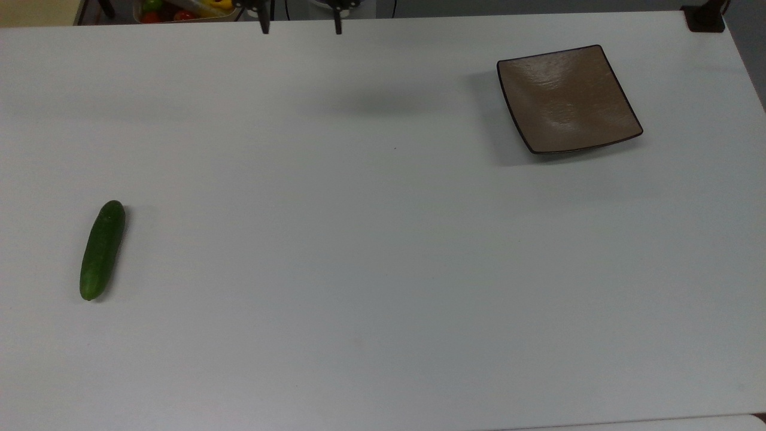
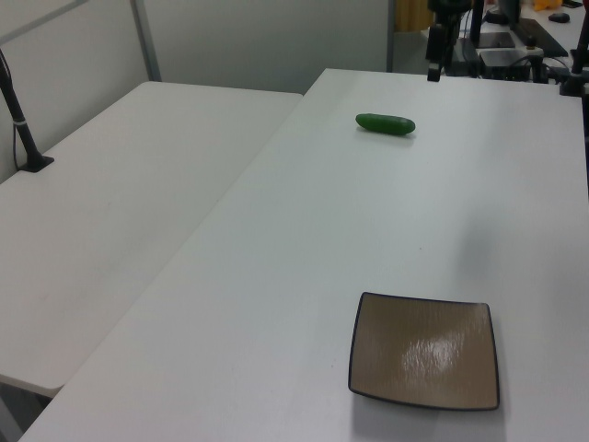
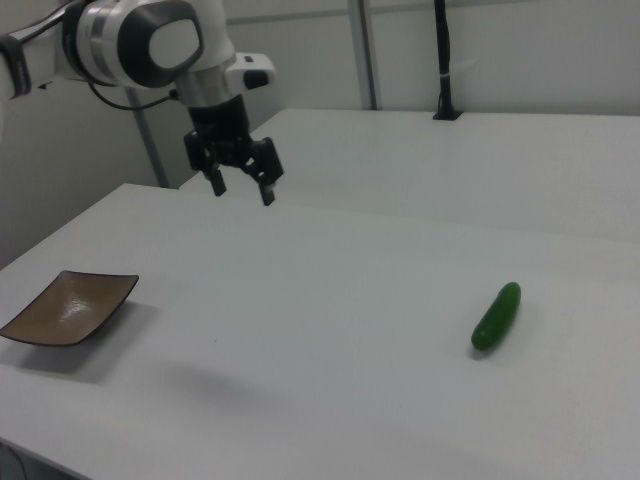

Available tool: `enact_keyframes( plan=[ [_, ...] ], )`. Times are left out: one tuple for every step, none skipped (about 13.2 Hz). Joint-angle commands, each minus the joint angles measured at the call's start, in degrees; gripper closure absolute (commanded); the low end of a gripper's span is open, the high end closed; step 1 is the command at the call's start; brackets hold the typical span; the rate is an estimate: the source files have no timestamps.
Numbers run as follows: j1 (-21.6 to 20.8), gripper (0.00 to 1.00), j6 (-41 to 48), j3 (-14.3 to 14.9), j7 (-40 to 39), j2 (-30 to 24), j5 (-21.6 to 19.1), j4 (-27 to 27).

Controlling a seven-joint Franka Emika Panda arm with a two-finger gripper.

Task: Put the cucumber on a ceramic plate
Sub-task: 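Move the open gripper from its start pose toward the green cucumber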

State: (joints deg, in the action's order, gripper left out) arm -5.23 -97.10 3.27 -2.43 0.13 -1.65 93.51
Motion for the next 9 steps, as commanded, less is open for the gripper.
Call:
enact_keyframes(
  plan=[
    [4.08, 0.00, -6.30, 0.34, -7.06, 3.82, -0.02, -3.86],
    [4.96, 0.00, -9.82, 0.34, -7.07, 4.78, -0.02, -3.86],
    [6.36, 0.00, -14.38, 0.42, -7.07, 6.36, 0.07, -3.86],
    [7.77, 0.00, -18.78, 0.42, -7.07, 8.20, 0.07, -3.95],
    [8.56, 0.00, -22.30, 0.42, -7.07, 9.44, 0.07, -3.95],
    [9.27, 0.00, -25.47, 0.42, -7.07, 10.76, 0.16, -3.95],
    [10.06, 0.00, -28.37, 0.42, -7.07, 12.16, 0.25, -3.95],
    [10.68, 0.00, -31.10, 0.42, -7.07, 13.39, 0.77, -3.95],
    [11.81, 0.00, -34.87, 0.42, -7.15, 15.23, 1.82, -3.86]
  ],
)
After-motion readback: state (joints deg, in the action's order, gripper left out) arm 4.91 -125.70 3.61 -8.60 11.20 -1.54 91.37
